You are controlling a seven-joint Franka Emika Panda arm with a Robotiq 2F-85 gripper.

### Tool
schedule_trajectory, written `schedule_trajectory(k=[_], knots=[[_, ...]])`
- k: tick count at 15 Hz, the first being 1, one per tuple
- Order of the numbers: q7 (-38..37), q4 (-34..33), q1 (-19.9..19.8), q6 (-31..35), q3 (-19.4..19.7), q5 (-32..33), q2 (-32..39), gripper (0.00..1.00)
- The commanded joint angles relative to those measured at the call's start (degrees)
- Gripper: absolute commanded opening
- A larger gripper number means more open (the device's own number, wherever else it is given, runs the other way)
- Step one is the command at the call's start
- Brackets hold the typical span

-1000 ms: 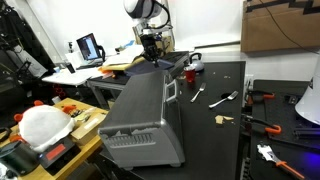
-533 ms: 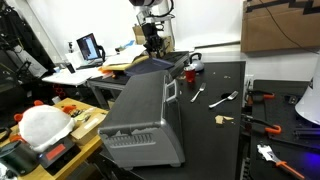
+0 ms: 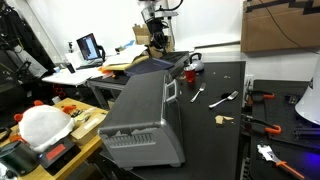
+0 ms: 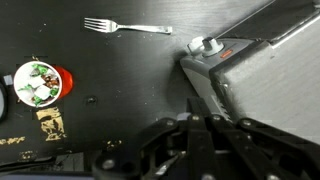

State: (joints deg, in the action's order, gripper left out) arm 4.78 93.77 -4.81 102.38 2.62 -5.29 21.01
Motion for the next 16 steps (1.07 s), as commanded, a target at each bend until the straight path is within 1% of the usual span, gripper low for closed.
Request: schedule_trajectory(k=[1,2,3,4,6,10,12,13,14,16], knots=[[3.8,7.3,0.1,1.7,-0.5,1.5,-5.4,0.00],[4.9,8.2,0.1,1.7,-0.6,1.8,-5.9,0.00],[5.5,9.1,0.3,1.8,-0.7,2.1,-6.4,0.26],[6.6,10.0,0.3,2.1,-0.9,2.4,-6.9,0.27],[8.4,11.3,0.4,3.1,-1.1,2.8,-7.4,0.40],[11.4,12.5,0.4,4.4,-1.7,2.7,-7.6,0.71],[12.4,12.7,0.5,4.6,-1.8,3.5,-7.7,0.84],[12.8,12.6,0.4,4.2,-1.8,3.8,-7.6,0.93],[13.2,12.8,0.3,4.3,-1.8,4.0,-7.7,0.99],[14.3,13.0,0.2,4.1,-1.8,4.1,-7.8,1.00]])
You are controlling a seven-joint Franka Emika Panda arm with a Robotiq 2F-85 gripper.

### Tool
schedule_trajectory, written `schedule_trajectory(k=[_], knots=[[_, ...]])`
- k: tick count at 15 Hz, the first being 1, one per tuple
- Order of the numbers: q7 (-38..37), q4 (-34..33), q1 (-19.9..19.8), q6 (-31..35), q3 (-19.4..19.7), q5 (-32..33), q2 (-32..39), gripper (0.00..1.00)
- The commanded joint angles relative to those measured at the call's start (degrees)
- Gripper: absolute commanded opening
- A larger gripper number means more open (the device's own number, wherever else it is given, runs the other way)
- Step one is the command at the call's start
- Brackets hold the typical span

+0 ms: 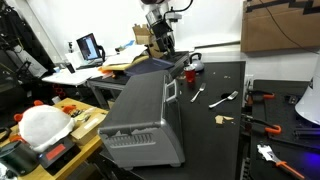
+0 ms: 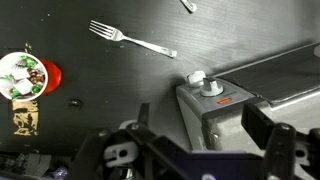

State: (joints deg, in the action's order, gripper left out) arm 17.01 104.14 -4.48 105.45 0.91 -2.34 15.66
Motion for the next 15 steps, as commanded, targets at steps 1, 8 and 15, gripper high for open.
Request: schedule_trajectory(k=[1,8,15], knots=[[2.7,2.7,-0.1,1.0,-0.1,1.4,-2.5,1.00],[5.8,3.8,0.1,1.4,-0.6,3.2,-2.6,1.00],[8.4,6.7,0.2,1.7,-1.8,1.5,-2.0,1.00]])
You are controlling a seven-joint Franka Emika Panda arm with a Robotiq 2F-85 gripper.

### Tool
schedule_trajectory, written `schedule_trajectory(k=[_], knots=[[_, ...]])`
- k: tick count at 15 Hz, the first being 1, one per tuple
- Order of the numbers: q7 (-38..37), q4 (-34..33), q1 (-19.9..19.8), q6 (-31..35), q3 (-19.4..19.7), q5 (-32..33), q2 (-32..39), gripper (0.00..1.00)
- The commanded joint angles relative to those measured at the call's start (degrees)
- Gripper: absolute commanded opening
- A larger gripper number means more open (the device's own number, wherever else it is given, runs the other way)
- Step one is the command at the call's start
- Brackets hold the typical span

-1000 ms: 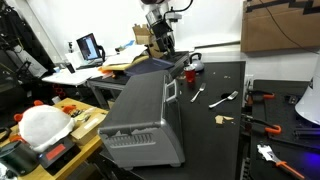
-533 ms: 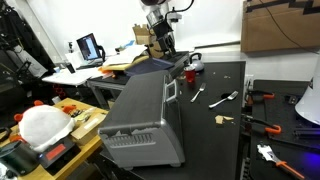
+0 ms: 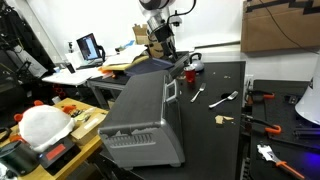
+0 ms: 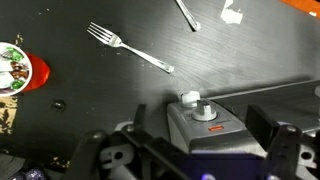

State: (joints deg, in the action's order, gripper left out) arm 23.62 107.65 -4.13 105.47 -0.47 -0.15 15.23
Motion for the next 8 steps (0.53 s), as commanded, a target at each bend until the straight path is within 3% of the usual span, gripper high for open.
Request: schedule_trajectory(k=[1,8], knots=[[1.8,3.6,-0.1,1.9,-0.5,-0.8,-1.4,1.00],[2.2,5.1,-0.1,1.9,-1.1,-1.5,-0.3,1.00]])
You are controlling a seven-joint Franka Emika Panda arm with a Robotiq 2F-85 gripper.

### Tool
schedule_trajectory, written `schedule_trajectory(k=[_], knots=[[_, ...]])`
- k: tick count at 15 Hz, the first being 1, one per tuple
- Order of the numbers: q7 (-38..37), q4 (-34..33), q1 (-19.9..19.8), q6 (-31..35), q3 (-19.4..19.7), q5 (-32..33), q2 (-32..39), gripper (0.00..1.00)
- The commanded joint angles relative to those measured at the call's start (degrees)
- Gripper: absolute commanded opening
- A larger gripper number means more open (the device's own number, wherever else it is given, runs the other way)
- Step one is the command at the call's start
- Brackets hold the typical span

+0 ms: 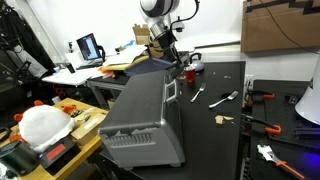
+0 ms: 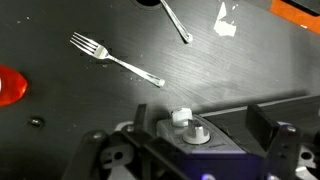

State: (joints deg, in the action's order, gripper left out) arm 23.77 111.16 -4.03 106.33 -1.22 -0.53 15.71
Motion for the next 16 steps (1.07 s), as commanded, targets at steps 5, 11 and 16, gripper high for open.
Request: schedule_trajectory(k=[5,11,16], knots=[[3.3,1.3,-0.3,0.1,-0.4,-1.7,0.0,1.00],[3.7,1.1,-0.4,0.7,-0.5,-2.1,1.0,1.00],[3.8,0.7,-0.1,0.9,-0.9,-1.5,2.2,1.00]])
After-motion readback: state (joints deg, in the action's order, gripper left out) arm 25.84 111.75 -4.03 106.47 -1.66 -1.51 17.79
